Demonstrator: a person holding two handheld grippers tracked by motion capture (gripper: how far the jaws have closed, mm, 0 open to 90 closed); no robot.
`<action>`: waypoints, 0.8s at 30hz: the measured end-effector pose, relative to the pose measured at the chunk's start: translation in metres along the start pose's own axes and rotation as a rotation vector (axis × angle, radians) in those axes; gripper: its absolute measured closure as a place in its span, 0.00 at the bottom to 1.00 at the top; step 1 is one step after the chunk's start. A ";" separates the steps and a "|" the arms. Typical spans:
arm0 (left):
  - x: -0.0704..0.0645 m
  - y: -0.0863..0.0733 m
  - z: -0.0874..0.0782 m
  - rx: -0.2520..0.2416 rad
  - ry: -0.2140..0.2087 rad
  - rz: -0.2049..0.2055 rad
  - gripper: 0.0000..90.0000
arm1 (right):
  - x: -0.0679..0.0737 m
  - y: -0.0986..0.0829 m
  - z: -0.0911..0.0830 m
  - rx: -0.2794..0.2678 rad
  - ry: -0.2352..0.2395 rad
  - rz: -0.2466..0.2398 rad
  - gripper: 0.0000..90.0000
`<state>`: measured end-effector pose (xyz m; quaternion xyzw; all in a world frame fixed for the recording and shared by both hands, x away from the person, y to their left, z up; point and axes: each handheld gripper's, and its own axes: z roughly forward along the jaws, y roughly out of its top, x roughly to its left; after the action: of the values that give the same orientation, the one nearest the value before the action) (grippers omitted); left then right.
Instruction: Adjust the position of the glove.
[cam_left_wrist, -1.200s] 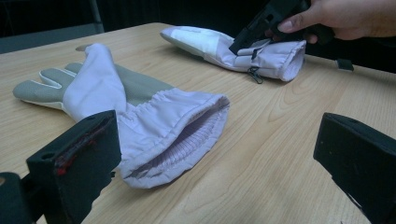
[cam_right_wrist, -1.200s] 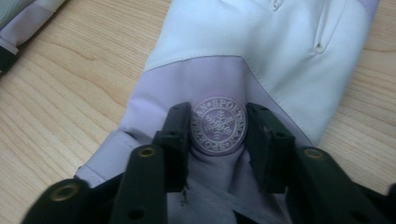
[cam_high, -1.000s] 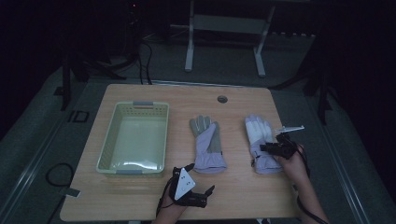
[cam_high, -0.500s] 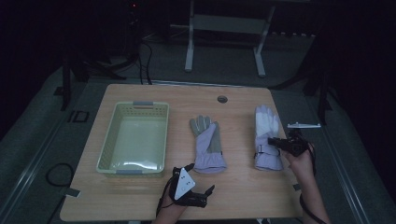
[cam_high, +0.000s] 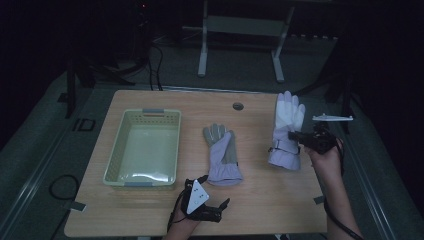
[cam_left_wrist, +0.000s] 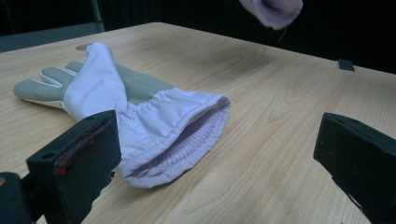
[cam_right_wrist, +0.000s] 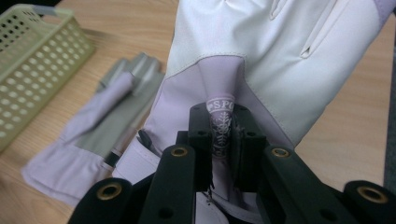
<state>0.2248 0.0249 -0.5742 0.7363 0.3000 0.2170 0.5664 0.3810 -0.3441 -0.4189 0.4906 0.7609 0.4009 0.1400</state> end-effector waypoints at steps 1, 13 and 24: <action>0.000 0.000 0.000 0.000 0.000 0.000 0.01 | 0.003 0.003 -0.001 0.001 0.005 -0.004 0.90; 0.000 0.000 0.000 -0.001 0.001 0.002 0.01 | 0.055 0.046 -0.003 -0.022 0.055 -0.085 0.90; 0.000 0.000 0.000 0.001 0.006 0.005 0.01 | 0.104 0.061 0.013 -0.020 0.110 -0.099 0.90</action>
<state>0.2244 0.0249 -0.5741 0.7367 0.3000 0.2204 0.5645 0.3777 -0.2361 -0.3632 0.4282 0.7867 0.4275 0.1223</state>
